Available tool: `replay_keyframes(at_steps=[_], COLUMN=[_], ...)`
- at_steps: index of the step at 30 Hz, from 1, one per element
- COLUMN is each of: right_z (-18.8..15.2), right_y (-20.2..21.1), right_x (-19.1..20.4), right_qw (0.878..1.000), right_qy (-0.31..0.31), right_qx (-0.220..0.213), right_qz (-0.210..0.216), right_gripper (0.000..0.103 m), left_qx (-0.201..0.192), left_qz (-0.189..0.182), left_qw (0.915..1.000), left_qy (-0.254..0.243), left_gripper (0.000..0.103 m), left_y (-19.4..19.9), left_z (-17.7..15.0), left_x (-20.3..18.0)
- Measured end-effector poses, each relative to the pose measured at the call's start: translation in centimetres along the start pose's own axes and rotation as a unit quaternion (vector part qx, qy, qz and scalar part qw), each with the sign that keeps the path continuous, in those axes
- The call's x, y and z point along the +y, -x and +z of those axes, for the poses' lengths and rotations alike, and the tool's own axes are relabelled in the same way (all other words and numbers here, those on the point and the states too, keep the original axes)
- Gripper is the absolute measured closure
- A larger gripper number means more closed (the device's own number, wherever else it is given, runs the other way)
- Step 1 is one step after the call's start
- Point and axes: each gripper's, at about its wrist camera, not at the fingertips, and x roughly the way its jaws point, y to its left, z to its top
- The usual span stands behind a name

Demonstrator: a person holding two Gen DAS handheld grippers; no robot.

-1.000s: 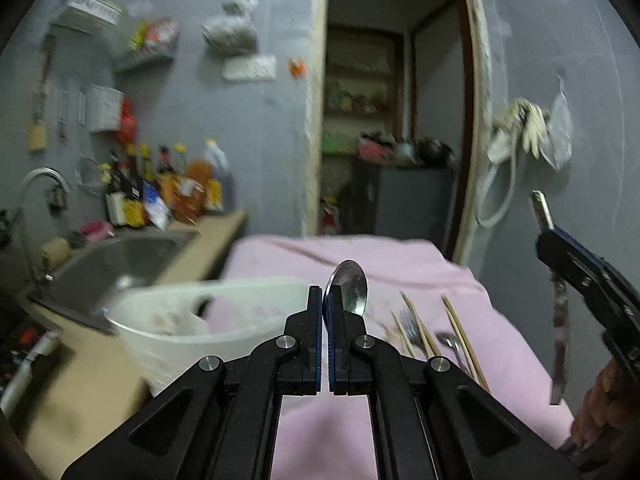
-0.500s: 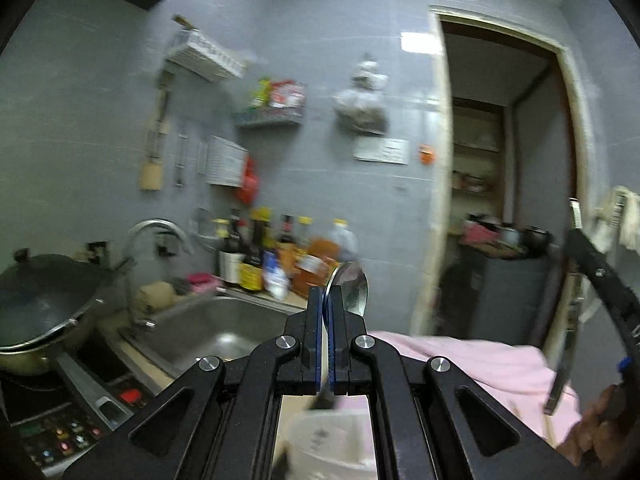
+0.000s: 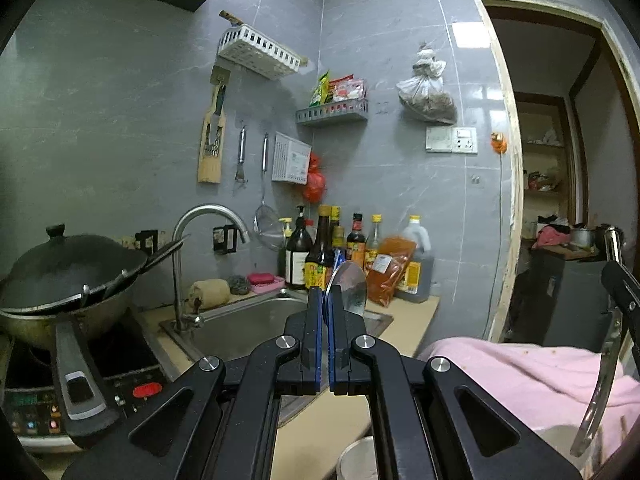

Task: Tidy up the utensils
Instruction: 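Lift and carry the spoon with the left tool while the right tool carries the metal utensil to the caddy, then open the left tool over the caddy while the right tool releases its utensil inside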

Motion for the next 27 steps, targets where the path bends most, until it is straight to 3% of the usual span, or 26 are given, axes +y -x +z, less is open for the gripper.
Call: replay_keyframes(at_steps=[5,12,17,18,20,24,27], right_z=[-1.9,-4.2,-4.7,-4.7,-4.7,-4.2,-3.2], right_y=[-0.4,0.3,1.0,1.1,1.4,2.1,3.0], right_x=[-0.1,0.0,-0.3,-0.3,-0.4,-0.4,-0.4], right_qw=[0.999,0.991,0.987,0.987,0.986,0.987,0.988], right_qy=[0.003,0.027,0.023,0.023,0.021,0.019,0.020], right_qx=[0.050,0.131,0.157,0.159,0.163,0.160,0.152], right_qz=[0.005,0.001,0.000,0.001,0.005,0.012,0.016], right_gripper=[0.093,0.092,0.090,0.089,0.075,0.072,0.059], left_qx=[0.036,0.098,0.122,0.126,0.142,0.155,0.156], left_qz=[-0.010,-0.066,-0.104,-0.111,-0.132,-0.164,-0.171], left_qw=[0.9993,0.9930,0.9870,0.9857,0.9811,0.9733,0.9713], left_qy=[-0.002,0.003,-0.003,-0.002,0.007,0.042,0.055], left_gripper=[0.102,0.102,0.101,0.100,0.100,0.095,0.092], left_y=[-0.8,-0.6,-0.1,0.0,0.0,0.4,0.9], left_z=[-1.5,-3.3,-3.4,-3.4,-3.5,-3.1,-2.4], left_x=[0.0,0.0,-0.5,-0.6,-0.4,0.6,0.8])
